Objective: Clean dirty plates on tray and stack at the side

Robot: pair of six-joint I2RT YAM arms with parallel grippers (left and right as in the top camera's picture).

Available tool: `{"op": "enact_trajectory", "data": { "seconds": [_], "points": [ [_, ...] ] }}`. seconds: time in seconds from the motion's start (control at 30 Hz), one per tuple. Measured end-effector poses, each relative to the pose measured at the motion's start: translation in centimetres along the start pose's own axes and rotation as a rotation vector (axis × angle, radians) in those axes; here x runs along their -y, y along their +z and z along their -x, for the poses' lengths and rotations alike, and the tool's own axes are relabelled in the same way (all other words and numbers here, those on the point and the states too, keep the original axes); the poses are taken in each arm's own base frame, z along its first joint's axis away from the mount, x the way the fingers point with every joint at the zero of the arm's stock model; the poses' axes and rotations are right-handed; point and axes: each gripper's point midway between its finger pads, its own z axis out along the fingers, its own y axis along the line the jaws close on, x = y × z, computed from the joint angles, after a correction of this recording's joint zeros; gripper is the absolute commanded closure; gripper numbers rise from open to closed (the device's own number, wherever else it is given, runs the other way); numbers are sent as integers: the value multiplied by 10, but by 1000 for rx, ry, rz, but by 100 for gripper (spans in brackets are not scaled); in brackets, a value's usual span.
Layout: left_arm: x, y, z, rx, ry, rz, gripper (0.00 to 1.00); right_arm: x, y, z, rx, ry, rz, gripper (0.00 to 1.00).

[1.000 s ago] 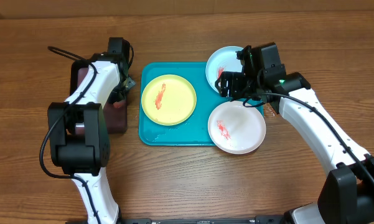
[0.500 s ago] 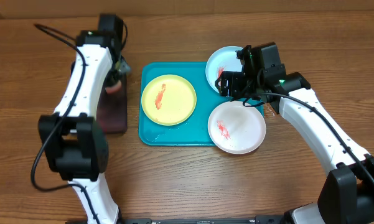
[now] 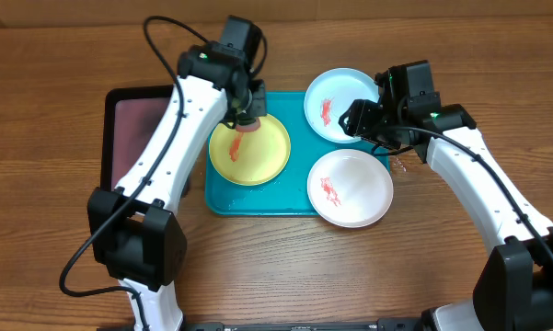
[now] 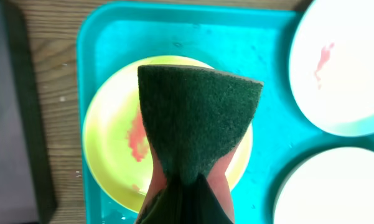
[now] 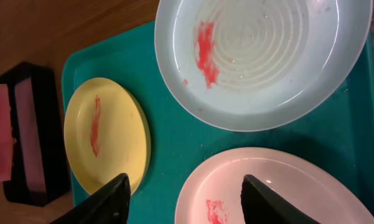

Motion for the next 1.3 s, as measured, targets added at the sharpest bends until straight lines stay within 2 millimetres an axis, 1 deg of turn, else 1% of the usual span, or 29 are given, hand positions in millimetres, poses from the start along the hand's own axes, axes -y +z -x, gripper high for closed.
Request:
{"op": "enact_trajectory", "data": {
  "seconds": [0.07,0.17,0.23,0.3,0.37,0.4,0.5,0.63,0.77,0.93,1.0,1.07,1.1,1.2,1.3],
  "points": [
    [4,0,-2,-3,18,-8,96,-1,0,0,-4,10,9,48],
    [2,0,-1,-2,25,-7,96,-6,1,-1,-5,22,22,52],
    [3,0,1,4,30,-8,96,-12,7,-2,-9,31,37,55],
    [4,0,3,13,41,-12,96,-20,22,-7,-28,35,51,59],
    [4,0,4,18,47,-14,96,-29,41,-14,-56,39,71,60],
    [4,0,4,18,47,-14,96,-34,54,-19,-75,43,86,60],
    [4,1,4,17,48,-14,96,-44,79,-31,-112,50,106,60],
    [4,6,3,6,48,-9,96,-55,93,-40,-116,48,113,60],
    [3,20,0,-22,48,2,96,-61,106,-45,-109,32,115,62],
    [1,36,-3,-52,52,15,96,-53,135,-60,-146,36,82,63],
    [1,39,-3,-55,52,21,96,-52,143,-66,-157,31,74,63],
    [-1,41,-3,-54,53,29,96,-54,148,-71,-159,19,72,64],
    [-2,42,-3,-53,53,34,96,-55,149,-73,-158,13,67,66],
    [-3,42,-3,-51,73,44,96,-58,150,-76,-152,1,60,79],
    [-5,50,-5,-67,91,53,96,-56,153,-76,-148,5,46,87]
  ]
}}
